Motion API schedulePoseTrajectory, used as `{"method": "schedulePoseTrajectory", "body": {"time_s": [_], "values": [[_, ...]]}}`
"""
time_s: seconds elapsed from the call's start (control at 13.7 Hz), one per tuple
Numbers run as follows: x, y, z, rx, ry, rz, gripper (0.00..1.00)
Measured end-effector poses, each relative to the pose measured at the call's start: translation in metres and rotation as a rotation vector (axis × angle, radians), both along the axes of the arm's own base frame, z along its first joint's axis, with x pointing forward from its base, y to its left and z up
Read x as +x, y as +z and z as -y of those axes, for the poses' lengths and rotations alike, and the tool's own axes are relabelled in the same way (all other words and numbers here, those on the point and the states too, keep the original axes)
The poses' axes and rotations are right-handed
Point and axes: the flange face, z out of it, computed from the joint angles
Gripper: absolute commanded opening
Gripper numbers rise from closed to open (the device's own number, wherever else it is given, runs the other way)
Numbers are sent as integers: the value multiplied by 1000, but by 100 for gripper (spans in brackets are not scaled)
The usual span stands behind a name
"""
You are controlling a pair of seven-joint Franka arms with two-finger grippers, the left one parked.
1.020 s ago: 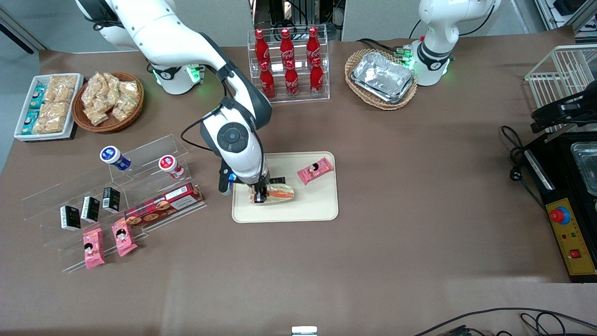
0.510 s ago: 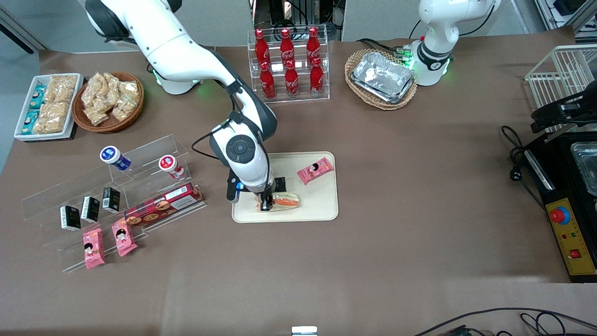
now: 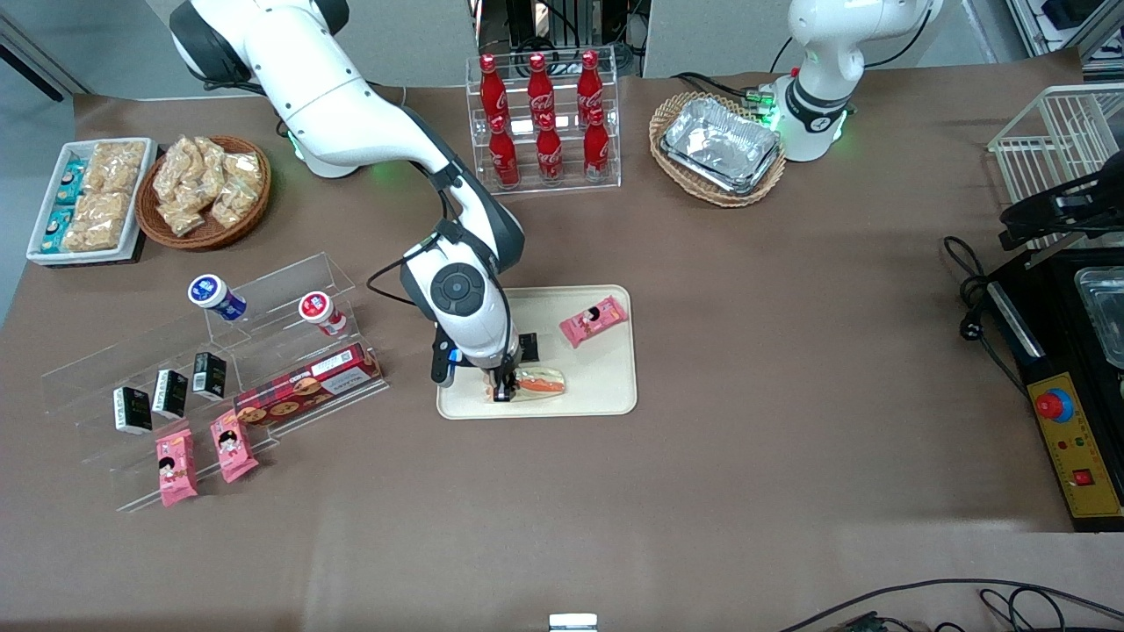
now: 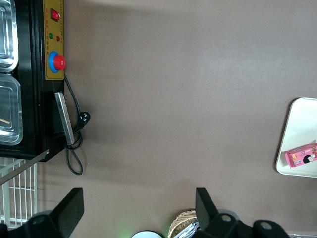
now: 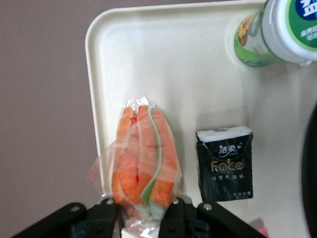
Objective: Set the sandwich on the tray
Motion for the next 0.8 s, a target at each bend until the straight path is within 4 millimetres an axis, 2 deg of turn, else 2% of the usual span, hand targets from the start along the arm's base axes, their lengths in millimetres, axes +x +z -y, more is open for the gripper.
{"method": "schedulePoseTrajectory", "body": {"time_s": [0.15,0.22,0.29,0.44,0.8], "values": [[0,-3,1,-2,-1,-2,30],[0,-5,1,-4,-1,-4,38],[1,-6,1,-5,-2,-5,51],[3,-5,2,-4,-8,-1,98],[15,2,11,-3,-52,18,100]]}}
